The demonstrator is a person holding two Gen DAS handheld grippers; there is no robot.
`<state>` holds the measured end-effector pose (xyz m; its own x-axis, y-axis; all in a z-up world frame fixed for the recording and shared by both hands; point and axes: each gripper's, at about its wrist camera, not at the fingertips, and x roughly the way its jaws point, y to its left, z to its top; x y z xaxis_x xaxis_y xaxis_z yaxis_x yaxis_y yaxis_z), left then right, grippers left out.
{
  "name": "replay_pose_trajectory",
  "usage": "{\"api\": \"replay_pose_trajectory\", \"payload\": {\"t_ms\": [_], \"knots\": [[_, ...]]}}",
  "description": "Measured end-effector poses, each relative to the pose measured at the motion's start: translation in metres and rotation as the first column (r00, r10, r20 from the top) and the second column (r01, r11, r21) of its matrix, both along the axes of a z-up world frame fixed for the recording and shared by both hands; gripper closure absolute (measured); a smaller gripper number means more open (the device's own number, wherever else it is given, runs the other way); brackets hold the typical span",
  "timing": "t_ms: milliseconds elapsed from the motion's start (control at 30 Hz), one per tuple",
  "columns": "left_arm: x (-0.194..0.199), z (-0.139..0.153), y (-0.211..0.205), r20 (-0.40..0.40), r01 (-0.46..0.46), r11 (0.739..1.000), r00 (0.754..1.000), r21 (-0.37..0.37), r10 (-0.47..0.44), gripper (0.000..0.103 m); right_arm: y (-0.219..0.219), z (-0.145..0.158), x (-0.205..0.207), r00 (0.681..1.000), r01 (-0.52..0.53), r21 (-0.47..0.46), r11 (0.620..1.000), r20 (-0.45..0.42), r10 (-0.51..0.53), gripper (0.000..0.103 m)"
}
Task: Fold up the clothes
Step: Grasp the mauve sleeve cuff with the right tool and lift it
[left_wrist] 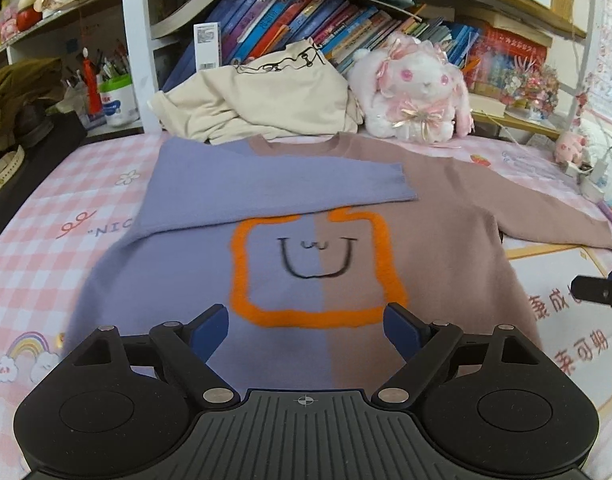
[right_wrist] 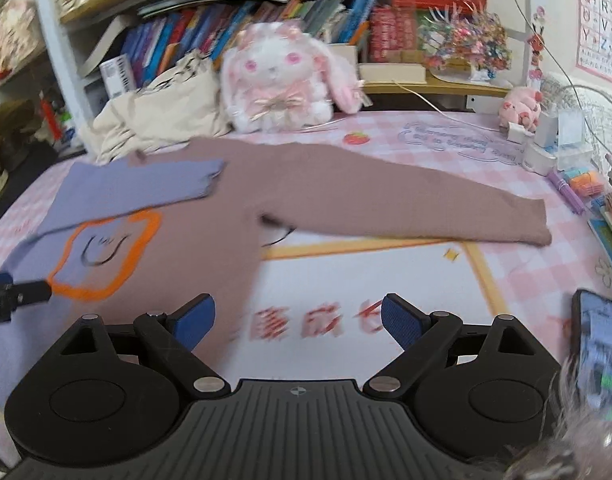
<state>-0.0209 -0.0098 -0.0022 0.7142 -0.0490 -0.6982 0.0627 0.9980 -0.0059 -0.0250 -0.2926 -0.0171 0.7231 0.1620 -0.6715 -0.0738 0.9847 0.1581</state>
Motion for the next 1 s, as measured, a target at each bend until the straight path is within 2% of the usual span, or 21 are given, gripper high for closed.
{"api": "replay_pose_trajectory", "payload": {"t_ms": [200,533,600,700,767,833,1000], "knots": [[-0.005,-0.003,-0.035,-0.033,-0.07,0.997,0.997,0.029,0.071,0.016,-0.049,-0.007,0.025,1.0,-0.005,0.023,1.0,-0.026,0.005,0.015],[-0.022,-0.005,-0.066,-0.08,-0.144,0.986,0.985,0.086,0.151,0.016,-0.139,-0.016,0.056,0.986,0.158,0.084,0.984,-0.059,-0.153,0.016],[-0.022,-0.005,-0.07,-0.084,-0.151,0.984,0.984,0.093,0.159,0.016,-0.151,-0.018,0.06,0.983,0.18,0.099,0.979,-0.065,-0.174,0.02],[-0.023,-0.005,-0.077,-0.09,-0.148,0.983,0.983,0.107,0.158,0.016,-0.167,-0.02,0.065,0.976,0.213,0.126,0.969,-0.082,-0.204,0.033],[-0.024,-0.006,-0.083,-0.095,-0.136,0.983,0.984,0.12,0.148,0.016,-0.179,-0.023,0.068,0.969,0.241,0.148,0.959,-0.097,-0.228,0.046],[-0.025,-0.007,-0.088,-0.097,-0.126,0.983,0.985,0.133,0.139,0.016,-0.189,-0.026,0.07,0.96,0.273,0.164,0.948,-0.113,-0.257,0.052],[-0.028,-0.007,-0.097,-0.098,-0.108,0.98,0.987,0.165,0.125,0.016,-0.21,-0.035,0.073,0.94,0.336,0.239,0.911,-0.149,-0.307,0.058]]}}
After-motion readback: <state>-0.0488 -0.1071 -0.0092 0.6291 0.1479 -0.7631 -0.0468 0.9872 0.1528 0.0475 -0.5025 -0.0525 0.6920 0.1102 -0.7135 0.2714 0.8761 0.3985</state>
